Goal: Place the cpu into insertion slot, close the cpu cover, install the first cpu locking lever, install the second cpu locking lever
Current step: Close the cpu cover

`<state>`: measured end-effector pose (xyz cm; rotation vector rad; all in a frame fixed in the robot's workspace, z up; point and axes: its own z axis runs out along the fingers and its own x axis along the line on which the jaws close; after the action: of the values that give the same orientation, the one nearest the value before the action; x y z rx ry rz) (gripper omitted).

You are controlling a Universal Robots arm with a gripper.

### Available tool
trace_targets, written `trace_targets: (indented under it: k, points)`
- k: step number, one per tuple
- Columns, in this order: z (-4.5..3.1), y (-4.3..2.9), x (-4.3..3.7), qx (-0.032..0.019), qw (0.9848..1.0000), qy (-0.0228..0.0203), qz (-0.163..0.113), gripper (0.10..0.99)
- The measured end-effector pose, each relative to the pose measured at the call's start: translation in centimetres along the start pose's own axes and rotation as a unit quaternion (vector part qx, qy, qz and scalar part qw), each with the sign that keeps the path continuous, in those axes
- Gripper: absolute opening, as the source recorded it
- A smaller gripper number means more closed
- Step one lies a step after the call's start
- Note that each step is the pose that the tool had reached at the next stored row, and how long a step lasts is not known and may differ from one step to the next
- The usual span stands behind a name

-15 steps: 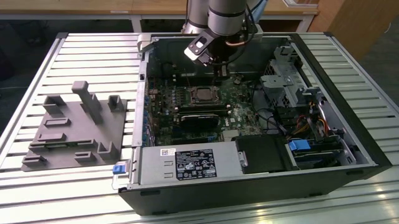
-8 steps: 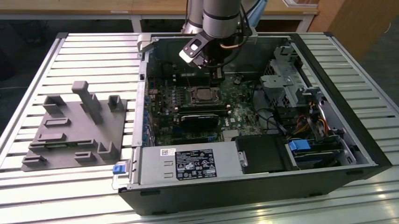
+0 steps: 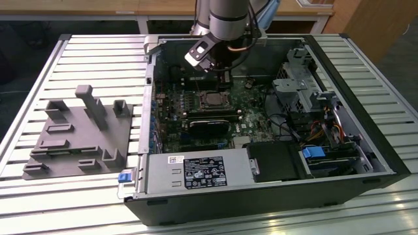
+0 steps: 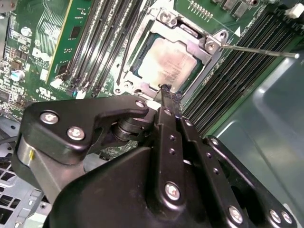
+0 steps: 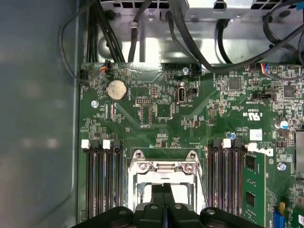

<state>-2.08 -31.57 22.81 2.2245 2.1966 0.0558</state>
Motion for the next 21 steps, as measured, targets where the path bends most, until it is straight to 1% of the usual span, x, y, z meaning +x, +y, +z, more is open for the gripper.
trace_targets:
  k: [5,11,21]
  points:
    - [-0.01,-0.29,0.0,0.0,1.0,0.0,0.0,0.106]
    - [-0.02,-0.79,-0.01,0.0,1.0,0.0,0.0,0.106]
    - [-0.03,-1.35,-0.02,0.0,1.0,0.0,0.0,0.106]
